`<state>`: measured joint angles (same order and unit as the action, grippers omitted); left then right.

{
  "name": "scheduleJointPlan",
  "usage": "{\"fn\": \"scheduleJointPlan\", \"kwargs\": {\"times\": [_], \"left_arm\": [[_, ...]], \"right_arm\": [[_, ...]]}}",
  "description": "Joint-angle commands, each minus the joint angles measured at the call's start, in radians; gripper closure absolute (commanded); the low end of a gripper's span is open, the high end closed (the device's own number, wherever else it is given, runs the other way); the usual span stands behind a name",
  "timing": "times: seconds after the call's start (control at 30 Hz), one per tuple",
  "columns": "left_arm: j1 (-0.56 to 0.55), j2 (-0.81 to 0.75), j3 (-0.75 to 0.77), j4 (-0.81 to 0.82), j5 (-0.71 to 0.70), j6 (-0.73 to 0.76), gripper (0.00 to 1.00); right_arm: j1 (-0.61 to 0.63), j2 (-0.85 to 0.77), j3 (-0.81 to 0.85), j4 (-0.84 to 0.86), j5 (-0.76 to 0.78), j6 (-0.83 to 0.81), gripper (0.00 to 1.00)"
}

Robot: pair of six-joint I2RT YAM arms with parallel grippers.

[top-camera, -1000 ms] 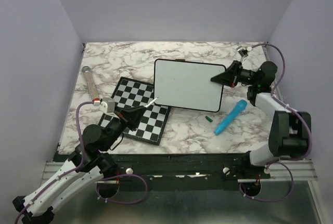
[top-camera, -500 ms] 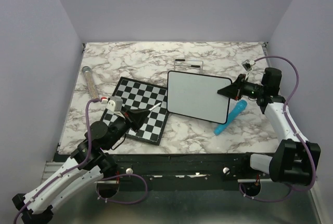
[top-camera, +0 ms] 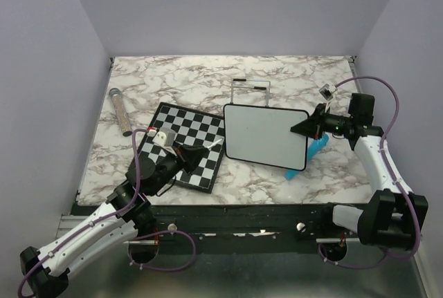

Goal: Write a sentence on the whiteboard
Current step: Put down the whiteboard at the center of the board.

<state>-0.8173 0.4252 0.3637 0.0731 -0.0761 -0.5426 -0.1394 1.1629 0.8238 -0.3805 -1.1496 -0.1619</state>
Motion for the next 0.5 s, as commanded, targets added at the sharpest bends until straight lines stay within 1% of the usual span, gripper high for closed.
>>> {"fn": "scheduleJointPlan", "kwargs": {"times": [0.0, 0.2, 0.47], "left_arm": [[0.004, 0.021, -0.034, 0.082, 0.021, -0.019, 1.00], [0.004, 0.040, -0.080, 0.163, 0.021, -0.066, 1.00], [0.004, 0.081, -0.127, 0.267, -0.028, -0.134, 1.00]], "right_arm": [[-0.006, 0.076, 0.052, -0.104, 0.010, -0.128, 0.99], [-0.012, 0.121, 0.074, -0.155, -0.010, -0.192, 0.99], [-0.026, 0.126, 0.078, -0.169, -0.016, -0.211, 1.00]]}}
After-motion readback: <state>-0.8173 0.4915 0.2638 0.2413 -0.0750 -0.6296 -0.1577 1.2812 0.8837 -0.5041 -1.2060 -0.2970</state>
